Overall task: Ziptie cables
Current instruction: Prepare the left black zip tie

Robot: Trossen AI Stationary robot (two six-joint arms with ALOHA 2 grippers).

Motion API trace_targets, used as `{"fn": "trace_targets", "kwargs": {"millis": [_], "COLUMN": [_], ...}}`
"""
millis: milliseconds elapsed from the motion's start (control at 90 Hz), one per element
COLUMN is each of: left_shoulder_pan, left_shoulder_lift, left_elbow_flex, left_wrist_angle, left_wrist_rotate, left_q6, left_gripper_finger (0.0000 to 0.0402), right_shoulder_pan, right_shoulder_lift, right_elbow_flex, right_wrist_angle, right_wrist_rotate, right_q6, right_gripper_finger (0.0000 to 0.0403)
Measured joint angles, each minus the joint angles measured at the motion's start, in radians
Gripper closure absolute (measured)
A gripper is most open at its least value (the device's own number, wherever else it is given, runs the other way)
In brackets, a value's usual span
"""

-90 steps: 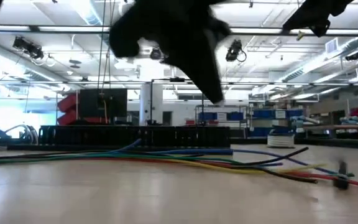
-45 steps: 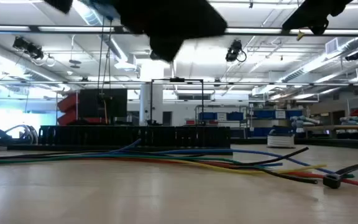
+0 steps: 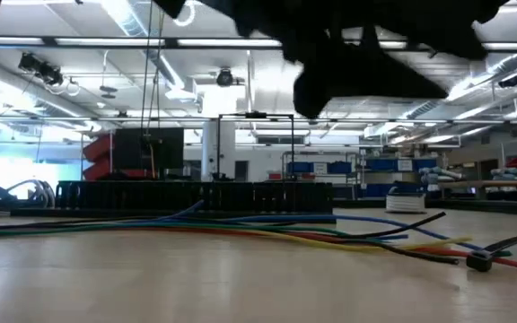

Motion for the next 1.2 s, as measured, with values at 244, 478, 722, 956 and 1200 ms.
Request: {"fn": "trace_targets", "kwargs": {"millis": [244, 478, 722, 956, 1200], "left_shoulder_pan": [0.004, 0.004, 0.004, 0.004, 0.003], "left_shoulder_lift": [0.119, 0.172, 0.213, 0.226, 0.226], "left_elbow_flex": [0.157, 0.171, 0.173, 0.175, 0.19], "left_wrist_angle": [-0.093, -0.088, -0.075, -0.086, -0.126], "left_wrist_rotate": [0.009, 0.05, 0.036, 0.05, 0.056], "left_q6": [0.005, -0.006, -0.003, -0.021, -0.013], "left_gripper_finger": [0.0224, 0.0224, 0.0224, 0.0232, 0.0353], "right_shoulder_pan": [0.0, 0.001, 0.001, 0.0, 0.0], "right_shoulder_lift": [0.006, 0.013, 0.024, 0.025, 0.025], "right_elbow_flex": [0.0, 0.0, 0.0, 0.0, 0.0], "right_wrist_angle": [-0.005, -0.005, -0.005, -0.007, -0.006], "right_wrist_rotate": [-0.023, -0.029, -0.033, -0.033, -0.033], "right_q6": [0.001, 0.001, 0.001, -0.005, -0.005], "right_gripper_finger": [0.04, 0.0401, 0.0401, 0.0399, 0.0402]}}
